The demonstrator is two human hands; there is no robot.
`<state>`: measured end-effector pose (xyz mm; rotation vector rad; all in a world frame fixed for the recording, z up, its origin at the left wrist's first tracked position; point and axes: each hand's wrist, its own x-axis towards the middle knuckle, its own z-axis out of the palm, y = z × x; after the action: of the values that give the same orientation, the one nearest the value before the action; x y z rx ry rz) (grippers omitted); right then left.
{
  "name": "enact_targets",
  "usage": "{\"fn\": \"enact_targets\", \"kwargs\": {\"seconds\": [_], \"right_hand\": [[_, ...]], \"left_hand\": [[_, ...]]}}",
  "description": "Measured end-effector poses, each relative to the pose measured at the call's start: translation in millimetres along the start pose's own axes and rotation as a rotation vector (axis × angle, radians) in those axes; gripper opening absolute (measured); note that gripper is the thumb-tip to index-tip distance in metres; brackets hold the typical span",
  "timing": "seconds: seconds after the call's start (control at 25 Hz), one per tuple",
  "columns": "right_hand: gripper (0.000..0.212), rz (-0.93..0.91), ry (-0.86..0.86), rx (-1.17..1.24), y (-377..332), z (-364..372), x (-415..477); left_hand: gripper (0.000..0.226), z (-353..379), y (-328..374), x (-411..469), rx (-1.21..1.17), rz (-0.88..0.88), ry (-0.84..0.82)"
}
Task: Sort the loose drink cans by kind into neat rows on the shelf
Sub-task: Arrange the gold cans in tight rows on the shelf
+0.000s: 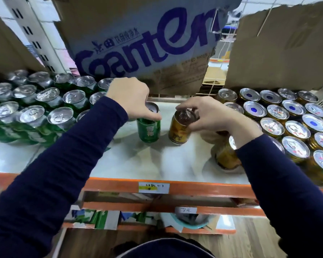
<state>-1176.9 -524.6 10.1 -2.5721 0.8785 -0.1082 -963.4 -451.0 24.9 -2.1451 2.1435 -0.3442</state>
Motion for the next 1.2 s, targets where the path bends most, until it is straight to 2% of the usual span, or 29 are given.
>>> {"fn": "enact_targets", "kwargs": {"seconds": [0.16, 0.28, 0.44, 0.52, 0.68, 1.2], "right_hand": [[0.06, 0.012, -0.016, -0.007, -20.0, 17.2, 6.8], [0.056, 0.07, -0.008, -0.017, -28.5, 25.4, 6.5], [0.056, 0.17, 0.181, -0.05, -32.7, 42.7, 4.7], [0.057, 0.204, 0.216, -0.045, -33.4, 48.4, 4.8], [0.059, 0.24, 0.229, -0.018, -34.1, 51.1, 2.9], [0.058, 0.256, 0.227, 0.059, -35.8, 47.6, 2.7]], "left_hand": [[0.067, 2.7, -23.0, -20.0, -0.007, -0.007, 0.054], [0.067, 10.0, -38.1, -29.7, -0.036, -0.035, 0.032], [0.063, 16.6, -53.9, -38.7, -0.225, -0.009, -0.035], [0.061, 16.9, -56.5, -40.8, -0.243, 0.011, -0.018], [0.063, 17.3, -56.1, -39.6, -0.207, -0.066, 0.075], [0.072, 28.0, -58.7, -18.5, -0.403, -0.114, 0.076]]}}
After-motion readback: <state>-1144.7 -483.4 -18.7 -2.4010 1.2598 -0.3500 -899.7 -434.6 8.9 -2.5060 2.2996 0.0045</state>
